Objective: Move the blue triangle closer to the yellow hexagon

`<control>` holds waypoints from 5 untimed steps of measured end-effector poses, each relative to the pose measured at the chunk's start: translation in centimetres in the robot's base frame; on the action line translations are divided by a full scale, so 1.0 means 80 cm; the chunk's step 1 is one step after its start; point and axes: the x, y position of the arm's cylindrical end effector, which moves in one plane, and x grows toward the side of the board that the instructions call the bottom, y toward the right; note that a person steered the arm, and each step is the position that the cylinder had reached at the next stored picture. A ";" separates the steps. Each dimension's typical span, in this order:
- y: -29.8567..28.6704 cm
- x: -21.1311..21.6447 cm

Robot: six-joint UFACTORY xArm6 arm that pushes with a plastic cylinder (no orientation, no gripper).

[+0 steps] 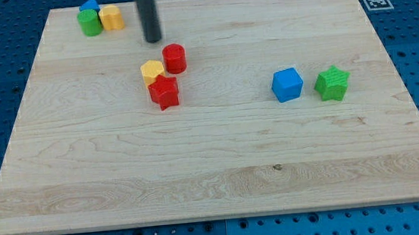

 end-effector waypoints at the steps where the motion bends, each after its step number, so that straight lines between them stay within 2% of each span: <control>1: -0.091 -0.005; 2: -0.202 -0.050; 3: -0.231 -0.129; 5: -0.199 -0.131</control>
